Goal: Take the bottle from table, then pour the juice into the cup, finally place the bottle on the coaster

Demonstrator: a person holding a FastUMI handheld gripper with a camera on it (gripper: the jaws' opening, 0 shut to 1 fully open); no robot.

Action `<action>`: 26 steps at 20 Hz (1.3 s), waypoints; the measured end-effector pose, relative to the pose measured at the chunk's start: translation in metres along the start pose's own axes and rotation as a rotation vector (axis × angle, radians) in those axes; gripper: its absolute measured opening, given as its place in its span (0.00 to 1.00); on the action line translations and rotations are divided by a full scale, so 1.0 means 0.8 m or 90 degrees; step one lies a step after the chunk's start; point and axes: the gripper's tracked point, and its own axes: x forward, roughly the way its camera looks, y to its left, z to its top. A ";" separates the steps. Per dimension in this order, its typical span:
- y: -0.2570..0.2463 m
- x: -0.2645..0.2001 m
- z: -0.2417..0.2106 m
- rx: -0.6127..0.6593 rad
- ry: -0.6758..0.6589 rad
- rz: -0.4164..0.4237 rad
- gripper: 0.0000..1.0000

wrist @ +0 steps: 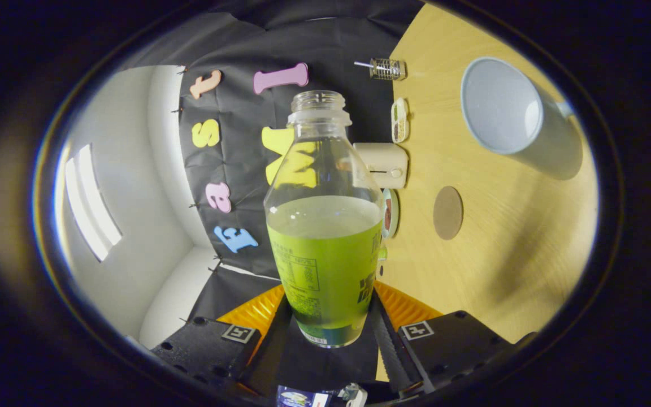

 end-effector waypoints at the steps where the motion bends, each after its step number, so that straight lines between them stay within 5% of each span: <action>1: 0.003 -0.003 0.002 0.006 0.003 0.008 0.78; 26: 0.062 -0.024 0.005 0.130 0.038 0.092 0.78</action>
